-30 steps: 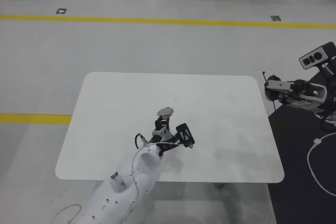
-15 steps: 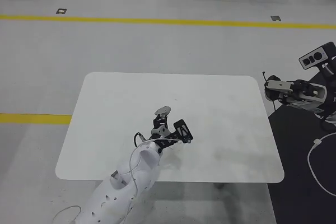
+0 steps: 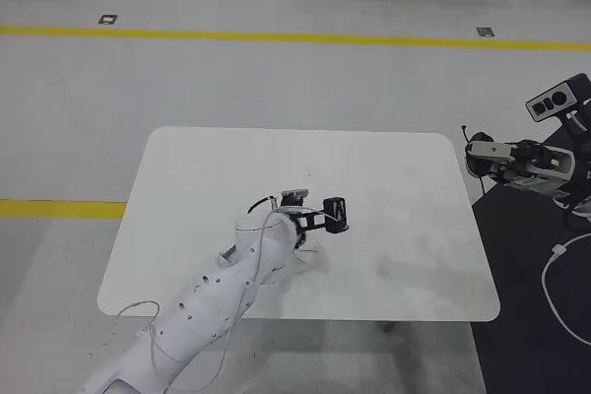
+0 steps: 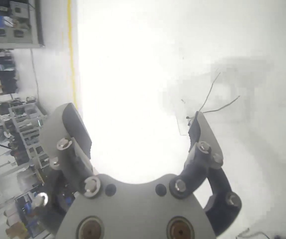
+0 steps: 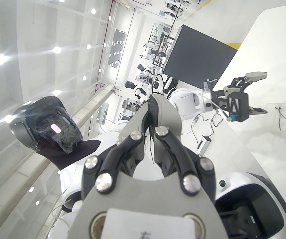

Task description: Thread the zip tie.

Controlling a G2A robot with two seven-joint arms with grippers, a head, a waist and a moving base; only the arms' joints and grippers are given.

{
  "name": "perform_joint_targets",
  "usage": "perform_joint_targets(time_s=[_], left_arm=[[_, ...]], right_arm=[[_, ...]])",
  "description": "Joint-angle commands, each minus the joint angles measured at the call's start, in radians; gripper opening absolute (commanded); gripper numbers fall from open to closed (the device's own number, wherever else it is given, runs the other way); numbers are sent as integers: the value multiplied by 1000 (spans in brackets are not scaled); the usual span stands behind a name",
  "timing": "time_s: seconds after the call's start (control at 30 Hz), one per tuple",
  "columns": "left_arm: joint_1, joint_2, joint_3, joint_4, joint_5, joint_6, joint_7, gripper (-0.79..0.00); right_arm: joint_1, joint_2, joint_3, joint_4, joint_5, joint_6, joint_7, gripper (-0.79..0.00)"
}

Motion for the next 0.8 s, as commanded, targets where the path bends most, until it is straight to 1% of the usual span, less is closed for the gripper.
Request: perform_joint_targets(time_s=[0.0, 0.1, 0.23, 0.3, 0.37, 0.4, 0.47, 0.53, 0.57, 0.67, 0.73, 0.77], left_arm=[[-34, -17, 17, 52, -75, -5, -23, -135], [-69, -36, 46, 105, -117, -4, -37, -240], [-95, -54, 74, 166, -162, -17, -75, -289], [-99, -59, 73, 172, -197, -20, -89, -342], [-99, -59, 77, 175, -217, -13, -96, -372], [-98, -57, 81, 174, -226, -9, -100, -342], [-98, -53, 91, 167, -255, -4, -106, -311], [-100, -48, 118, 170, -273, 6, -115, -354], [-105, -45, 135, 176, -282, 12, -122, -403], [-133, -39, 176, 196, -323, 38, -147, -428], [-154, -36, 200, 217, -351, 43, -153, -422], [-166, -36, 211, 224, -364, 45, -154, -406]], right_arm=[[0, 0, 0, 0, 0, 0, 0, -785], [0, 0, 0, 0, 0, 0, 0, -785], [0, 0, 0, 0, 0, 0, 0, -785], [0, 0, 0, 0, 0, 0, 0, -785], [0, 0, 0, 0, 0, 0, 0, -785], [0, 0, 0, 0, 0, 0, 0, -785], [0, 0, 0, 0, 0, 0, 0, -785], [0, 0, 0, 0, 0, 0, 0, -785], [0, 0, 0, 0, 0, 0, 0, -785], [0, 0, 0, 0, 0, 0, 0, -785], [0, 0, 0, 0, 0, 0, 0, -785], [0, 0, 0, 0, 0, 0, 0, -785]])
